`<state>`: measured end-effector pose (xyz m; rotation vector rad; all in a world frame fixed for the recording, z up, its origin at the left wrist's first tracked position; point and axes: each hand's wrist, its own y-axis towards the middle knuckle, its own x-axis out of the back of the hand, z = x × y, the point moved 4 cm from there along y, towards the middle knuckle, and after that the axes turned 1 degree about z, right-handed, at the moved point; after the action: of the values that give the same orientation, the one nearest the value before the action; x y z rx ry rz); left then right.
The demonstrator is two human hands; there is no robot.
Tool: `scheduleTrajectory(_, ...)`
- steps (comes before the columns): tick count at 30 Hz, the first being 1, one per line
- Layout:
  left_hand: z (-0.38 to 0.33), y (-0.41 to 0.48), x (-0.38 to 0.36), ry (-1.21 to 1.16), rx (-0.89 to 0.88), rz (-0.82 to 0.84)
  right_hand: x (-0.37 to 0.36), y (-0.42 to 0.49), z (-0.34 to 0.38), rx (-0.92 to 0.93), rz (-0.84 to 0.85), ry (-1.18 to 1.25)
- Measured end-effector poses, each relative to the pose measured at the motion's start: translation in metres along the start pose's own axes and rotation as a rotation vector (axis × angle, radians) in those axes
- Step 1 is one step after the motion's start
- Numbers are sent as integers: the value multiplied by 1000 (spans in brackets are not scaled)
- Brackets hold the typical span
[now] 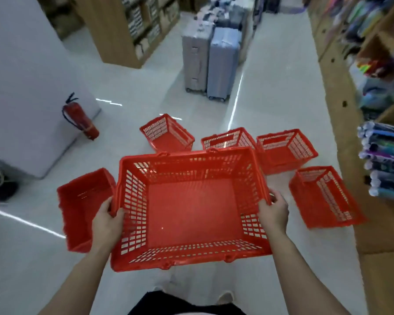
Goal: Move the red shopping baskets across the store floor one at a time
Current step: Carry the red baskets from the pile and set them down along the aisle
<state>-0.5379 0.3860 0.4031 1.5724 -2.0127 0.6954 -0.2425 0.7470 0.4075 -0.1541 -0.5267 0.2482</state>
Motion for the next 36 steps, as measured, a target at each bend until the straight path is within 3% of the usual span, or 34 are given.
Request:
scheduleTrajectory(9,133,38,171,-116,214,-212,-213,-80,132,275,265,-41)
scheduleTrajectory(17,234,46,248,-238,414,-404,-373,-136,208,435,492,-202)
scheduleTrajectory(27,303,50,241,-326,728,-631,-591,-149,265,654,873,-329)
scheduleTrajectory(36,316,107,138,-394,1142,-744,-813,-115,275,714,1209,-490)
